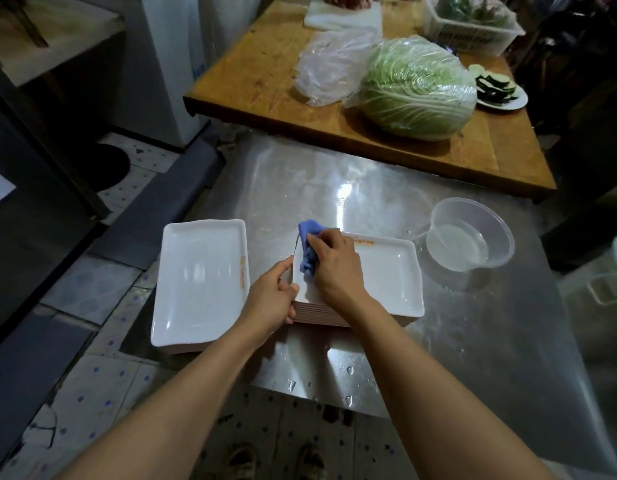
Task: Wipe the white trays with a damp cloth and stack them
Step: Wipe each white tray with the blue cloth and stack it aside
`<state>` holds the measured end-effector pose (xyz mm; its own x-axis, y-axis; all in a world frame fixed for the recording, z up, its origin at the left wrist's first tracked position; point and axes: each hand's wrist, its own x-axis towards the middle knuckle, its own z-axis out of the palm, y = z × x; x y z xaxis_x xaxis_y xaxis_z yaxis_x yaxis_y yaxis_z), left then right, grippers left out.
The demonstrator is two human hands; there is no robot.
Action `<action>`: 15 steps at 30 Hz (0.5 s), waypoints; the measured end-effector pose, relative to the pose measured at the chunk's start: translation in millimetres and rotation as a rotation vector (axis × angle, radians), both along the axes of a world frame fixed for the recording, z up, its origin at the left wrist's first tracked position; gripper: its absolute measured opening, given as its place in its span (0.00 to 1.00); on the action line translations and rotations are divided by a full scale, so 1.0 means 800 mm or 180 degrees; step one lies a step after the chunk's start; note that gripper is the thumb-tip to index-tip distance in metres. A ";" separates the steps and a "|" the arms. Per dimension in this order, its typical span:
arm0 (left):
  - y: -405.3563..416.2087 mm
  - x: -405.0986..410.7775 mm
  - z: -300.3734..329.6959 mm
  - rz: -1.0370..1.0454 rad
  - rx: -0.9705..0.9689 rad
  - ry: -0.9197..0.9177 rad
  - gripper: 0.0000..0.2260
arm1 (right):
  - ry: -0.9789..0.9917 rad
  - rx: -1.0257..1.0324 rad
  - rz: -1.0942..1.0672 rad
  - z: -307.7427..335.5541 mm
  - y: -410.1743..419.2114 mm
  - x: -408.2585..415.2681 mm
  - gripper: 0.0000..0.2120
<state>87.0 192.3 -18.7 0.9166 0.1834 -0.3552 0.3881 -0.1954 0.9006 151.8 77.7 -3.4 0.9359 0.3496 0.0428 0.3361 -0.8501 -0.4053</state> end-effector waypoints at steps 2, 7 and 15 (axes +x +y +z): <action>-0.001 -0.001 0.000 0.0032 -0.0067 0.0004 0.23 | 0.0214 0.0080 0.0137 0.006 -0.005 -0.006 0.19; -0.006 -0.002 0.000 0.0123 -0.0194 0.0020 0.21 | 0.0975 0.0332 0.0464 0.016 -0.032 -0.047 0.16; -0.016 -0.004 0.004 0.0000 0.0838 -0.0155 0.20 | 0.0312 -0.0182 0.0181 0.014 -0.081 -0.076 0.17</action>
<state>83.4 179.5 -15.6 0.9314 0.2637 -0.2508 0.3456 -0.4255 0.8364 90.9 13.0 8.1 0.9132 0.4016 -0.0693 0.3457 -0.8534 -0.3900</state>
